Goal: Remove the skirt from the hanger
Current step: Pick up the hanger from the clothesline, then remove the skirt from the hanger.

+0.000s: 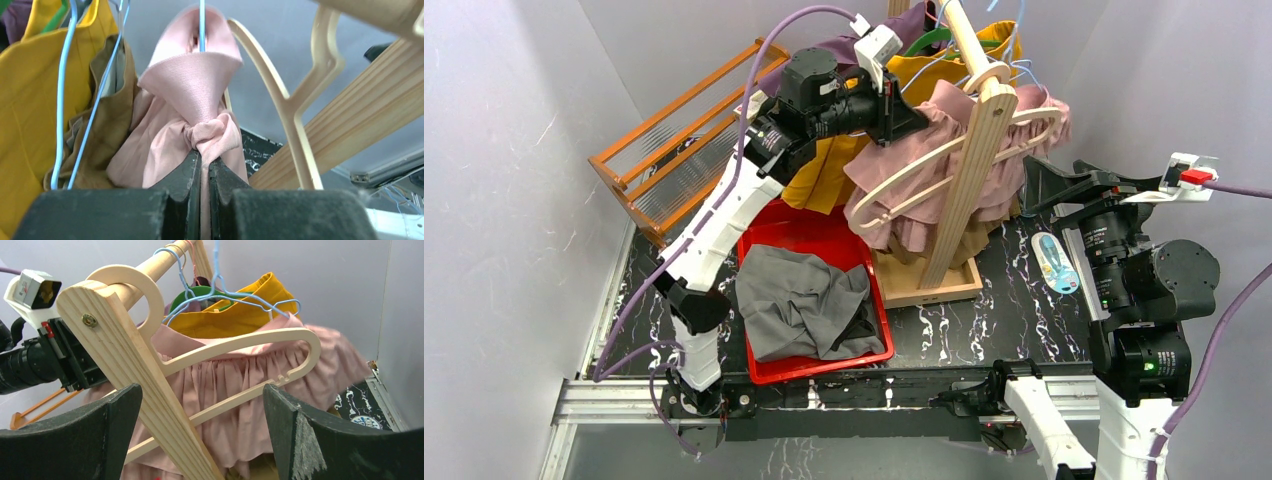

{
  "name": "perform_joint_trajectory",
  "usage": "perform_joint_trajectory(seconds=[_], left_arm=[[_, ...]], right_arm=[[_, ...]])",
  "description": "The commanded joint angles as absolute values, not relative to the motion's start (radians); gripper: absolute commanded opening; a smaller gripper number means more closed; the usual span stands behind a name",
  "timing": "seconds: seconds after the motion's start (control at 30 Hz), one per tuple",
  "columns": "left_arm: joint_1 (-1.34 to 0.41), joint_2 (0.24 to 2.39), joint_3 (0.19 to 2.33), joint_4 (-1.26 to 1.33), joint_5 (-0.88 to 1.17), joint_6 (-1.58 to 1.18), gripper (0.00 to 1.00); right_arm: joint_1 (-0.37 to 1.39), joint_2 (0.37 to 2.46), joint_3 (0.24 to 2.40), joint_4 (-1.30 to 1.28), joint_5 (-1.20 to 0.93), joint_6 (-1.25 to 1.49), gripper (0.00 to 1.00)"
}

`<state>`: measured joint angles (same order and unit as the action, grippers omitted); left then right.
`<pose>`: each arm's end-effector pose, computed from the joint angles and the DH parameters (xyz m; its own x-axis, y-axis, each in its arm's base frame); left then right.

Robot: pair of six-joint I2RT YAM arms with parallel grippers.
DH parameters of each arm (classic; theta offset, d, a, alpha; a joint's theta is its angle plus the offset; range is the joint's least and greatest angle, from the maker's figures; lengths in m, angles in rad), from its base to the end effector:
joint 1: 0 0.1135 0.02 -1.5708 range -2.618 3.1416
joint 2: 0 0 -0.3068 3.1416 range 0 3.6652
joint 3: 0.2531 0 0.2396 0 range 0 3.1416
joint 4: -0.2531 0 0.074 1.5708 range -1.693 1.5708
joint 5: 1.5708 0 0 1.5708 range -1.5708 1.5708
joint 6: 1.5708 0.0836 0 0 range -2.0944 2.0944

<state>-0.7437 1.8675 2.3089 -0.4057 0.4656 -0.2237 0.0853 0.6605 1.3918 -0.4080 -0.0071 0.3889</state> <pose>0.3002 -0.3271 0.5655 -0.1818 -0.1021 -0.9780 0.9177 0.3397 -0.2061 0.0595 0.0057 0.5514 0.2581 0.4026 -0.8782 -0.2051 0.9111 0.3574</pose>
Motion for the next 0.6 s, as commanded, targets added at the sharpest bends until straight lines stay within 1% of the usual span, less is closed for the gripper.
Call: perform_joint_trajectory(seconds=[0.0, 0.1, 0.2, 0.4, 0.57], left_arm=[[-0.755, 1.923, 2.423, -0.347, 0.521, -0.274, 0.00], [-0.767, 1.949, 2.418, -0.345, 0.521, -0.275, 0.00], [-0.772, 1.929, 2.359, -0.344, 0.493, -0.261, 0.00], [-0.772, 1.817, 2.203, -0.356, 0.420, -0.209, 0.00], [-0.770, 1.695, 2.005, -0.344, 0.368, -0.189, 0.00]], right_arm=[[0.085, 0.658, 1.398, -0.347, -0.007, 0.379, 0.98], [0.085, 0.655, 1.400, -0.349, 0.000, 0.375, 0.98], [0.086, 0.655, 1.404, -0.357, 0.001, 0.371, 0.98], [0.086, 0.661, 1.389, -0.370, 0.009, 0.366, 0.98], [0.086, 0.686, 1.383, -0.414, 0.002, 0.368, 0.98]])
